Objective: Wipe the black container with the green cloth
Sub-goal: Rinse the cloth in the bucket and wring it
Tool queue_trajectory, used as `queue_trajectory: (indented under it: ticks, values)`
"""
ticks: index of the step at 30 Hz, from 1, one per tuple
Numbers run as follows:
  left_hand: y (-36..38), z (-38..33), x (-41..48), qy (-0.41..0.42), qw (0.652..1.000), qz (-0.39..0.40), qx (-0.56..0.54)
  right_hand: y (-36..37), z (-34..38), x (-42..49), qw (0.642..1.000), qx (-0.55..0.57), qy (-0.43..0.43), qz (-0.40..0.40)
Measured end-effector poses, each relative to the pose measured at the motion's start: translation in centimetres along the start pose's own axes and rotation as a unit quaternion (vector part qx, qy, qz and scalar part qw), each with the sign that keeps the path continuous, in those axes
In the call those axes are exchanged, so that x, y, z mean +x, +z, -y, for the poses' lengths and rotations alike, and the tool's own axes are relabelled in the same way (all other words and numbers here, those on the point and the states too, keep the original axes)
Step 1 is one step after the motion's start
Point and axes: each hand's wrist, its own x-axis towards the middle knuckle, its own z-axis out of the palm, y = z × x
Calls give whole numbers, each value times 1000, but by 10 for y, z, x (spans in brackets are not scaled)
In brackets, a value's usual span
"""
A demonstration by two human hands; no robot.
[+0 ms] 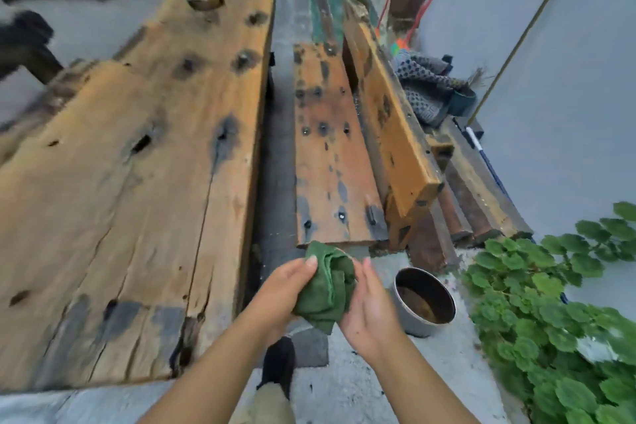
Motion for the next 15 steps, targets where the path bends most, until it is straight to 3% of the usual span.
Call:
queue_trajectory:
  ticks: [4, 9, 12, 15]
  values:
    - [-53, -4, -59, 26, 996, -25, -85, 43, -42, -7, 994, -31, 90, 49]
    - [-129, -9, -107, 34, 979, 82, -185, 99, -99, 6, 973, -73, 201, 84]
    - [-175, -10, -116, 11, 977, 102, -189, 121, -130, 29, 956, -82, 263, 98]
    - [-236, -8, -116, -37, 970, 127, -202, 141, -159, 58, 955, -104, 272, 64]
